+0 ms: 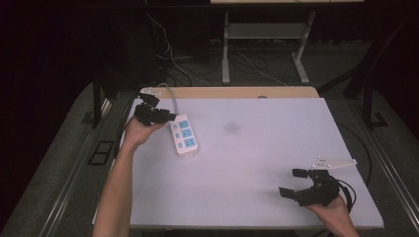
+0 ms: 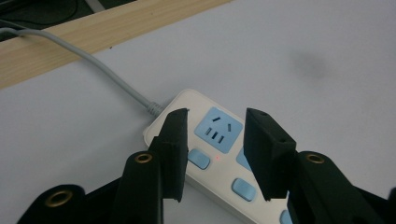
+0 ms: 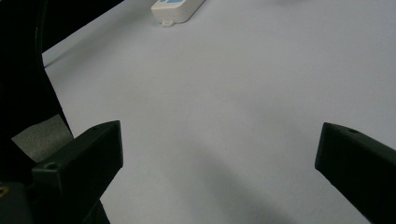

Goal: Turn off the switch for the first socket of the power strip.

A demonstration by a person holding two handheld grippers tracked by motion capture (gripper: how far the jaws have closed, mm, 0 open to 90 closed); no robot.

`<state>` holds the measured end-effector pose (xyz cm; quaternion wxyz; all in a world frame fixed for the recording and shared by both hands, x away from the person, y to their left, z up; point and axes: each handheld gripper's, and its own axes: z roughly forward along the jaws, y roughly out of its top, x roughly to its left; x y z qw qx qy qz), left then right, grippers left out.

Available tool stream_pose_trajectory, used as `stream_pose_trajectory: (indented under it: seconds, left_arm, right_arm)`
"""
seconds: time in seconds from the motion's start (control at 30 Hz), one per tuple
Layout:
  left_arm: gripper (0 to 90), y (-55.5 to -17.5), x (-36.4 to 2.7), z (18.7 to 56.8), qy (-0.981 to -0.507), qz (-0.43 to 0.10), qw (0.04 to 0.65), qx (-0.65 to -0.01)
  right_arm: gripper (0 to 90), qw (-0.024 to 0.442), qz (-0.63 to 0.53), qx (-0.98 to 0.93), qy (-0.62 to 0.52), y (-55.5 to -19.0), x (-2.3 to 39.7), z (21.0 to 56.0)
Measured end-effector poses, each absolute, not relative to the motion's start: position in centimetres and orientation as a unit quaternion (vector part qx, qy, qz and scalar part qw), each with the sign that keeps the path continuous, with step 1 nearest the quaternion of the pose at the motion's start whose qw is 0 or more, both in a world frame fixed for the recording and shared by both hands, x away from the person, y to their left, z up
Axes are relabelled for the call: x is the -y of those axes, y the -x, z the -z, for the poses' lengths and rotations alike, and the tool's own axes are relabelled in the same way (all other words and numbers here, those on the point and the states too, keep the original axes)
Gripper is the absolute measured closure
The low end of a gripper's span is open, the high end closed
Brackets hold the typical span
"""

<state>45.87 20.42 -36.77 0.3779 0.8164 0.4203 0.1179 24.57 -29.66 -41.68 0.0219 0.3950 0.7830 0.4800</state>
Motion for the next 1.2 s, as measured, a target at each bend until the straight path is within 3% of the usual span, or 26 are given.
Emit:
stream_pose_trajectory:
  seconds: [0.6, 1.2]
  left_arm:
    - [88.1, -47.1, -21.2, 39.1, -0.792, -0.082, 0.396, -0.457]
    - [89.1, -47.3, -20.2, 40.5, -0.805, -0.080, 0.371, -0.456]
  right_arm:
    - [0.6, 0.021, -0.476, -0.786, -0.393, -24.6, 29.7, 41.8]
    - [0.6, 0.019, -0.473, -0.789, -0.392, -24.6, 29.6, 41.9]
